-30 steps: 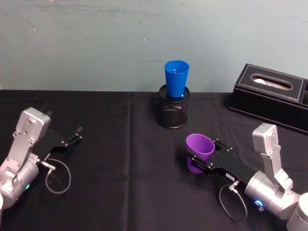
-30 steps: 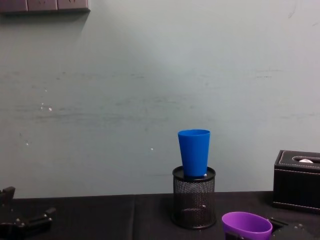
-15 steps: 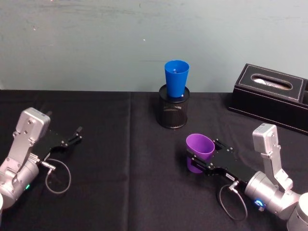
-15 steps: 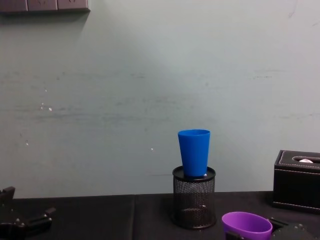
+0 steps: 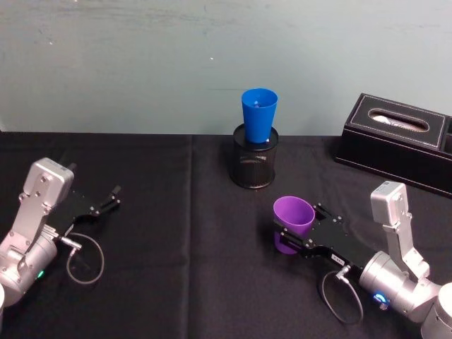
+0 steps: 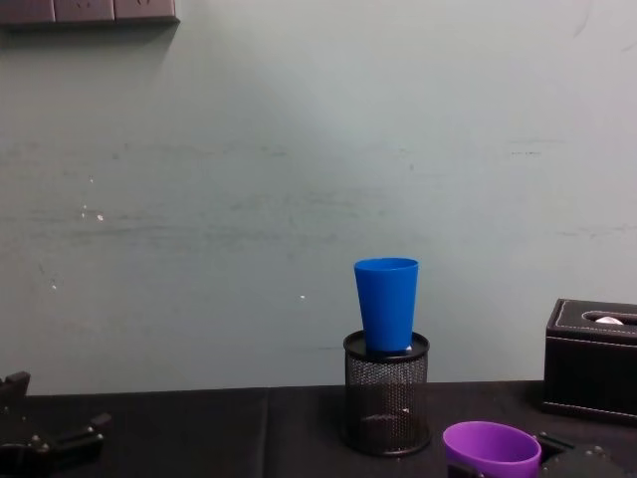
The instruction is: Pick up one cup with a gripper and tap it against the other cup.
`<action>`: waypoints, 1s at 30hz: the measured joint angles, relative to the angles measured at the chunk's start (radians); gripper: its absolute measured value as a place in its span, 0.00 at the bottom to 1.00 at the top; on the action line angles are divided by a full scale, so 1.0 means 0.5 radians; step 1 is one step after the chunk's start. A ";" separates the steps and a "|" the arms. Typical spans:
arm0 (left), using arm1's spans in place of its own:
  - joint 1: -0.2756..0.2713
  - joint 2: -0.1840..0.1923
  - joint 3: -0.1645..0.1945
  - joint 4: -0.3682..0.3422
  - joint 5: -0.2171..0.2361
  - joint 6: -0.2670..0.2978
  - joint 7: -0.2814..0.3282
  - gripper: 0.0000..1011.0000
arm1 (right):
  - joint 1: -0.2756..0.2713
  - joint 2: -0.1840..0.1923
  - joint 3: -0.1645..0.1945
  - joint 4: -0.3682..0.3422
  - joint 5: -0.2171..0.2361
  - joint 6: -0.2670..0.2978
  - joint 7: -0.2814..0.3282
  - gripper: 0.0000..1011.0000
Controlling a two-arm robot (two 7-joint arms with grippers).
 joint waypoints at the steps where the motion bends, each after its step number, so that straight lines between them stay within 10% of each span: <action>1: 0.000 0.000 0.000 0.000 0.000 0.000 0.000 1.00 | 0.000 0.000 0.000 0.000 0.000 0.000 0.000 0.77; 10: 0.000 0.000 0.000 0.000 0.000 0.000 0.000 1.00 | 0.000 0.000 0.000 0.000 0.000 0.000 0.000 0.99; 30: 0.000 0.000 0.000 0.000 0.000 0.000 0.000 1.00 | -0.003 0.001 0.008 -0.008 0.006 -0.014 0.002 0.99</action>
